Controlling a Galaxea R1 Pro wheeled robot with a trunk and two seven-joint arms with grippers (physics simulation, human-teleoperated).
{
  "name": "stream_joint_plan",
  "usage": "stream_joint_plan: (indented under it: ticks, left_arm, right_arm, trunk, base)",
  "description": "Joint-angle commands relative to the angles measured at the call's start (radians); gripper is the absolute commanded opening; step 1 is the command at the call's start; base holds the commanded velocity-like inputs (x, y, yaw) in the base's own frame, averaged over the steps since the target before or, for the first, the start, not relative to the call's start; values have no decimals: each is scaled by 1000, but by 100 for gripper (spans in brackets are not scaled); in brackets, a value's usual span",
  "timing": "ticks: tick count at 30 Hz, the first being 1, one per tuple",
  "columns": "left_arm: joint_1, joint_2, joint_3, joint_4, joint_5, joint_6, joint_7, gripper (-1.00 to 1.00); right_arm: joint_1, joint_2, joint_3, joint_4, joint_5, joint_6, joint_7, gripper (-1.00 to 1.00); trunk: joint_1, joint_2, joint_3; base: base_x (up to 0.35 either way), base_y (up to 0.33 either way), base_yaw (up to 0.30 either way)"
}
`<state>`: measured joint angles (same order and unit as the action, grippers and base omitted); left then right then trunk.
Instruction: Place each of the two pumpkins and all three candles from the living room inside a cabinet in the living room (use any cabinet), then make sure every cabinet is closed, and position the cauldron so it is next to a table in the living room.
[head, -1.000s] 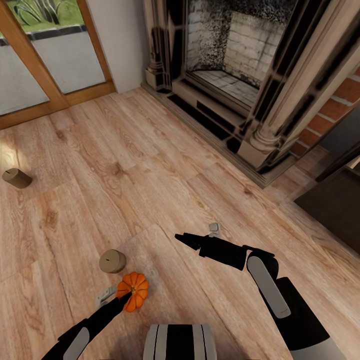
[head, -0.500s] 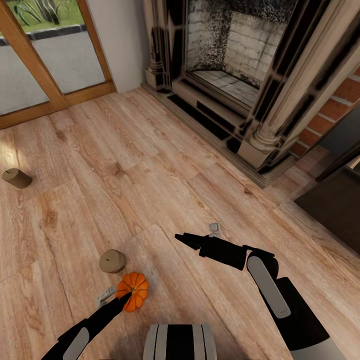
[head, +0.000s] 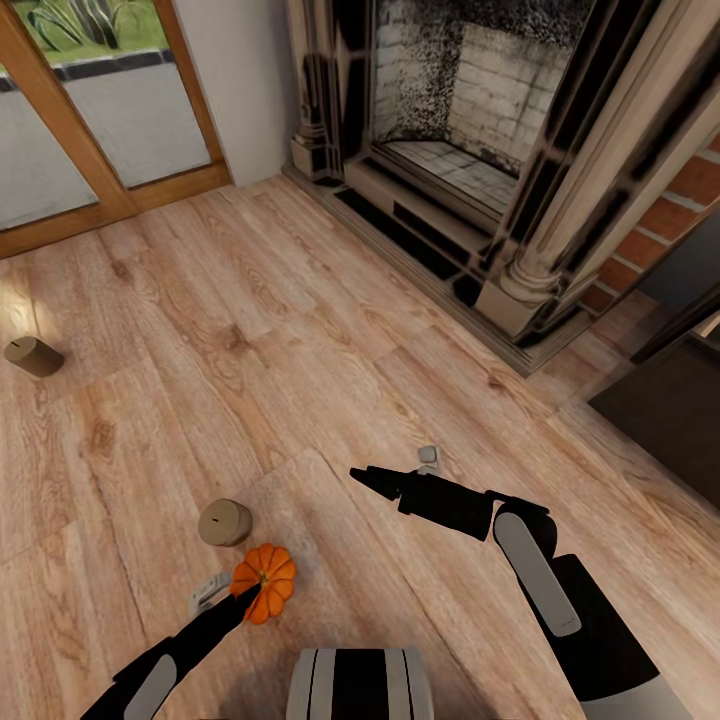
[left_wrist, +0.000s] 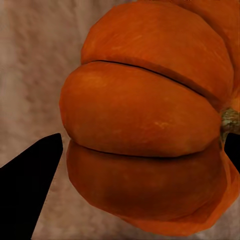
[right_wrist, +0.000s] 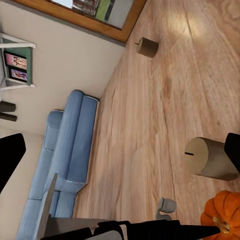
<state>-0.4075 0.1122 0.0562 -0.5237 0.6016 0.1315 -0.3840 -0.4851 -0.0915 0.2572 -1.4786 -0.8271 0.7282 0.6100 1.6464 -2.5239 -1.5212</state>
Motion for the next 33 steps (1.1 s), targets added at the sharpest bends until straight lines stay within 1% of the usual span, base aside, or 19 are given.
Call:
stream_joint_plan:
  ticks: [1,2,11,13,16,20,23,25,27,30,31,32,33]
  left_arm:
    - [0,0,2,2,-5,8,2,-100]
    - [1,1,2,2,-5,8,2,-100]
    - [1,-5,-7,1,-6,6,-2,-100]
    - [1,-5,-18,1,-7,6,-47,-100]
    - [1,-2,-25,1,-8,11,-132,-100]
    - [3,1,-27,-17,-8,16,-176,-100]
    - [18,2,-31,-86,-12,48,-187,-100]
    - [49,2,-32,-162,-13,88,-189,-100]
    - [100,3,-33,-282,-10,143,-188,-100]
    - [182,4,-31,-489,-8,258,-184,-100]
    - [205,4,-31,-553,-8,298,-183,-100]
    - [215,4,-30,-584,-7,316,-182,-100]
    - [242,4,-28,-668,-6,368,-181,-100]
  right_arm:
    - [-1,-1,0,0,-5,5,-1,100]
    - [0,-1,0,0,-5,5,-1,100]
    - [-1,-1,-1,0,-6,5,-1,100]
    - [-1,-2,-1,0,-7,5,-1,100]
    - [0,-3,-2,1,-8,5,-1,100]
    - [-1,-5,-4,2,-9,5,-1,100]
    - [-1,-5,-5,3,-9,5,0,100]
    - [-1,-5,-6,4,-9,5,0,100]
    - [-1,-5,-8,10,-9,5,0,100]
    - [0,-7,-14,27,-13,6,2,100]
    - [0,-11,-24,35,-15,6,3,100]
    - [0,-13,-31,40,-17,6,4,100]
    - [0,-17,-55,57,-19,5,6,100]
  trunk:
    - [0,0,-1]
    - [0,0,-1]
    - [-4,2,34]
    - [-5,2,42]
    - [-6,3,53]
    - [-8,4,69]
    - [-9,5,81]
    - [-10,5,88]
    - [-11,6,96]
    - [-13,6,108]
    - [-13,7,111]
    - [-14,7,115]
    - [-14,7,119]
  base:
    - [0,0,0]
    - [0,0,0]
    - [0,0,0]
    - [0,0,0]
    - [0,0,0]
    - [0,0,0]
    - [0,0,0]
    - [0,0,0]
    - [0,0,0]
    - [0,0,0]
    - [0,0,0]
    - [0,0,0]
    - [0,0,0]
